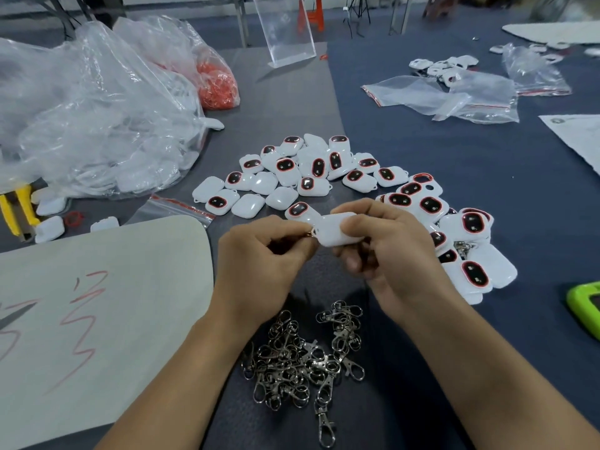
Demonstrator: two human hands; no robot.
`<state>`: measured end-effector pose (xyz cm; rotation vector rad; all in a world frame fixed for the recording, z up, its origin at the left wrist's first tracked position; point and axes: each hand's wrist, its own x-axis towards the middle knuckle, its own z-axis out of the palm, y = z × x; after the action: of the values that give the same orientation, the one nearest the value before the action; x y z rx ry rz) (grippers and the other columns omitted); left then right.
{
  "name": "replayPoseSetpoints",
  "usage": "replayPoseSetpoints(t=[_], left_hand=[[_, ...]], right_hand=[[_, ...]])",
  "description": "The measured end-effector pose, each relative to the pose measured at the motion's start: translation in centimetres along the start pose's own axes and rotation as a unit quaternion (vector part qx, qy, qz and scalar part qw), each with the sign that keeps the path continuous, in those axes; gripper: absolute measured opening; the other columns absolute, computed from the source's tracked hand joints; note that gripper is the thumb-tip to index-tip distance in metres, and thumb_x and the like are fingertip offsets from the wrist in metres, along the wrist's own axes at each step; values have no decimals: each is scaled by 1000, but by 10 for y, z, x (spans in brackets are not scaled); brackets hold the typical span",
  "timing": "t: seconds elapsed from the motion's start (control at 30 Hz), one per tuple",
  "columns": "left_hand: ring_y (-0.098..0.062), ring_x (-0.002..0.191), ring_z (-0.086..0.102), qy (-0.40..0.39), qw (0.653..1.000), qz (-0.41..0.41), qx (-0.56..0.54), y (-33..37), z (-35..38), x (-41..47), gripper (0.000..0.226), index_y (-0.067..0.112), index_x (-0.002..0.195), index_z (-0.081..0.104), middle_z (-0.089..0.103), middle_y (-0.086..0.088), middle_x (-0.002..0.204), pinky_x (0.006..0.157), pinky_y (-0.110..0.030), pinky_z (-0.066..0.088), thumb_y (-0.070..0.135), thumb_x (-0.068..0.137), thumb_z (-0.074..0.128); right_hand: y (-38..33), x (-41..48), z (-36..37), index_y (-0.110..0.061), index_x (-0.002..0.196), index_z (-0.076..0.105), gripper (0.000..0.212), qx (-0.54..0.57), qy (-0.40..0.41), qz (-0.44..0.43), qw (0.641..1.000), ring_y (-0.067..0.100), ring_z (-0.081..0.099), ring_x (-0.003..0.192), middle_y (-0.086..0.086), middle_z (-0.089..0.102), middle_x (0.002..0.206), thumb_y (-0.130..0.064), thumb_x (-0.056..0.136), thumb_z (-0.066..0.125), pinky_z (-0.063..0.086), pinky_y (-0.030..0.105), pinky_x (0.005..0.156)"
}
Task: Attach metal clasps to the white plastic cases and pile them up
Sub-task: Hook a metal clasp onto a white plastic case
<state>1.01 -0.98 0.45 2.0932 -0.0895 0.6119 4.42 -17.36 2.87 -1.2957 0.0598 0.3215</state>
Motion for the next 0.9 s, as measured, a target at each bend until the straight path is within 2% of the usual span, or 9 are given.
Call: replayPoseSetpoints(t=[0.17, 0.23, 0.33, 0.43, 0.53, 0.6, 0.7, 0.77, 0.9], left_hand=[[-1, 73, 63, -82, 973, -75, -203, 4, 3, 7, 13, 21, 85, 83, 75, 8, 76, 70, -15, 48, 11, 80, 76], [3, 68, 60, -78, 971, -79, -213, 7, 1, 5, 17, 23, 83, 83, 71, 13, 70, 66, -13, 45, 8, 79, 76], [-2, 59, 55, -46, 999, -3, -21, 8, -3, 1, 13, 24, 77, 81, 62, 11, 62, 56, -20, 40, 11, 80, 78], [-15, 62, 58, -69, 967, 107, 220, 9, -5, -3, 12, 18, 76, 78, 59, 5, 64, 57, -35, 42, 19, 84, 69], [-20, 62, 58, -90, 946, 155, 271, 7, -7, -4, 13, 17, 79, 76, 60, 4, 67, 54, -34, 43, 19, 84, 64], [-11, 59, 53, -61, 965, 122, 222, 7, -5, -5, 11, 18, 76, 74, 55, 9, 64, 56, -30, 41, 18, 84, 67], [4, 60, 53, -38, 999, -21, 13, 6, 2, -2, 14, 29, 80, 80, 64, 16, 64, 59, -14, 39, 16, 83, 78], [6, 63, 55, -75, 984, -88, -135, 8, 4, 2, 20, 31, 85, 82, 72, 15, 69, 63, -14, 43, 13, 81, 78], [-3, 55, 42, -125, 930, -183, -294, 12, 5, 4, 12, 18, 84, 83, 56, 7, 58, 52, -13, 35, 19, 78, 72]], right_hand=[[-2, 2, -8, -3, 102, 66, 19, 54, -47, 48, 996, 12, 39, 40, 13, 58, 60, -1, 92, 50, 22, 21, 38], [-2, 1, -7, -3, 100, 66, 18, 52, -56, 44, 996, 12, 39, 40, 13, 58, 60, 0, 91, 50, 22, 20, 38], [0, 0, -2, -6, 91, 68, 14, 5, -24, 5, 1000, 13, 40, 39, 14, 62, 62, 2, 89, 56, 27, 20, 38], [8, -4, 5, -12, 80, 68, 6, -119, 23, -111, 986, 14, 44, 41, 10, 66, 61, -6, 80, 66, 33, 22, 41], [17, -9, 10, -21, 81, 68, 5, -260, 40, -205, 943, 10, 49, 48, 3, 66, 59, -17, 85, 70, 39, 27, 49], [14, -8, 10, -19, 81, 69, 6, -219, 45, -194, 955, 12, 48, 46, 3, 64, 57, -13, 82, 68, 38, 27, 47], [4, -3, 7, -9, 83, 70, 13, -46, 39, -70, 996, 14, 42, 38, 13, 61, 58, -1, 86, 60, 29, 20, 39], [-1, 0, 3, -5, 91, 70, 16, 39, 16, 24, 999, 12, 39, 36, 12, 58, 58, -3, 90, 54, 24, 20, 37], [-2, 1, 2, 0, 96, 69, 21, 126, -23, 86, 988, 11, 34, 36, 9, 52, 57, -8, 92, 50, 22, 21, 35]])
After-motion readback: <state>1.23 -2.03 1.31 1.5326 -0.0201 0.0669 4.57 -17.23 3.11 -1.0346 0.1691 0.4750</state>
